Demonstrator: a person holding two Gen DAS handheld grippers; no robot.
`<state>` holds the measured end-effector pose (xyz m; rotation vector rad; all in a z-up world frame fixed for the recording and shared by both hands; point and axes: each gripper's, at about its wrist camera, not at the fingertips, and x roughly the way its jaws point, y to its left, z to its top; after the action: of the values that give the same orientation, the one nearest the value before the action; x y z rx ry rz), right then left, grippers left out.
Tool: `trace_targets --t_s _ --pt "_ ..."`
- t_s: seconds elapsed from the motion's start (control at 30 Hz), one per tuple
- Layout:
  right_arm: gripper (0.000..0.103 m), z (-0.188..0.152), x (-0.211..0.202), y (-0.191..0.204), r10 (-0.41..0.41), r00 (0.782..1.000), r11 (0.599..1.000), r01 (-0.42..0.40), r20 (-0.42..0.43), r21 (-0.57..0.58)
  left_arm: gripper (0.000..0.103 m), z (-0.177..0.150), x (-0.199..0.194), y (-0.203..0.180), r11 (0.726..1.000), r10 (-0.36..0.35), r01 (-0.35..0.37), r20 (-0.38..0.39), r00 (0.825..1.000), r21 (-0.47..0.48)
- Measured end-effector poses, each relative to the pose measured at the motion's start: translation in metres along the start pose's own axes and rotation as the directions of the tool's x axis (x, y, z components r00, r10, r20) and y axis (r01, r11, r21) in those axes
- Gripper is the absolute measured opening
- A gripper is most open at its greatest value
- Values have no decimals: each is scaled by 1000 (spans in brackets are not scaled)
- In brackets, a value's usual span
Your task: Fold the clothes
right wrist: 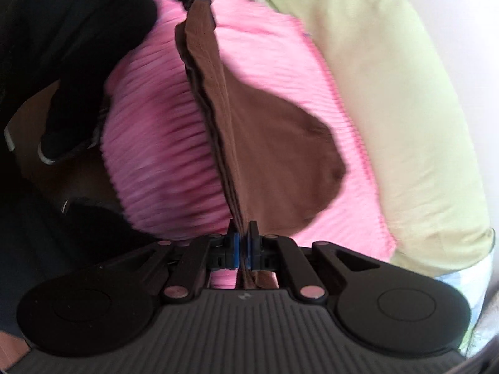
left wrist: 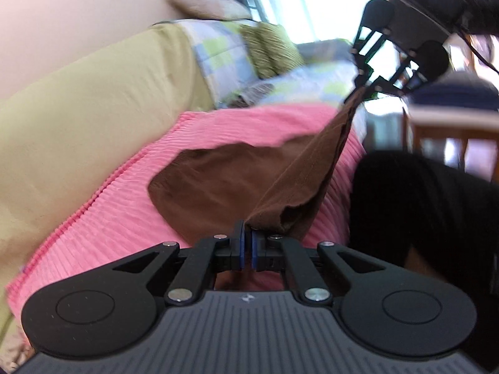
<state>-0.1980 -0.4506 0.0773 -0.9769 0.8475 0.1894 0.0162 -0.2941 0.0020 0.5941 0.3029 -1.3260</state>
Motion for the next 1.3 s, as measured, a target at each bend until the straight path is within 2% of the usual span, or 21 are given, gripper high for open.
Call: trace_targets --t_s 0.1,0.23,0.27,0.33,0.43,0.47,0.53,0.57,0.6,0.63,0.7,0.73,0.8,0.83,0.9,1.0,1.07,1.17,1.23,1.3 --pt "2 10 15 -46 57 998 998 -57 -3 20 2 20 32 51 995 4 -6 -24 1000 -101" --pt "2 10 101 -132 156 988 981 -156 14 113 2 21 90 111 980 1 -19 -92 996 -197" --pt "2 8 111 -140 170 985 977 -171 19 131 2 17 106 123 974 -2 -23 -110 994 -225" --pt "2 0 165 -173 223 974 949 -228 44 217 2 4 138 144 958 -24 -17 -142 989 -285" --pt "3 -20 229 -192 288 955 891 -295 75 345 2 -19 168 159 937 -51 -12 -173 984 -349" --pt "5 -24 235 -196 298 951 877 -306 82 370 2 -26 176 161 929 -63 -8 -179 982 -369" --pt "16 -46 246 -203 298 944 822 -328 140 466 2 -35 180 160 918 -75 0 -176 982 -396" --pt "23 -46 248 -205 294 944 816 -329 150 476 2 -39 182 161 912 -82 4 -172 982 -411" --pt "27 -65 244 -211 264 935 745 -353 235 566 2 -41 181 161 907 -84 6 -168 982 -420" --pt "30 -76 241 -214 252 929 711 -368 272 599 2 -42 180 161 901 -86 8 -161 983 -433" --pt "35 -112 221 -219 140 907 559 -403 397 725 2 -44 178 163 888 -94 14 -151 984 -460" --pt "38 -119 223 -220 117 902 530 -410 416 742 3 -45 177 164 881 -99 17 -147 984 -474" --pt "50 -144 219 -214 64 882 408 -450 467 794 4 -46 177 167 876 -101 21 -141 985 -482" --pt "50 -157 218 -211 35 871 344 -470 490 813 6 -46 176 167 878 -97 20 -138 986 -478" --pt "50 -173 228 -194 50 864 234 -498 501 835 9 -43 177 165 893 -82 10 -140 987 -450" --pt "50 -177 248 -181 76 856 179 -516 511 838 22 -35 178 152 951 -42 -7 -150 988 -310" --pt "50 -175 258 -176 86 851 168 -526 519 834 35 -32 178 145 977 -8 -27 -161 987 -210" --pt "50 -172 268 -172 83 839 144 -544 537 827 37 -29 177 138 996 4 -17 -147 989 -87" --pt "50 -171 272 -173 79 829 115 -559 553 821 37 -28 173 137 999 -18 14 -136 991 -31" --pt "50 -169 277 -171 78 833 115 -554 548 825 46 -28 167 133 998 -55 58 -120 991 22"
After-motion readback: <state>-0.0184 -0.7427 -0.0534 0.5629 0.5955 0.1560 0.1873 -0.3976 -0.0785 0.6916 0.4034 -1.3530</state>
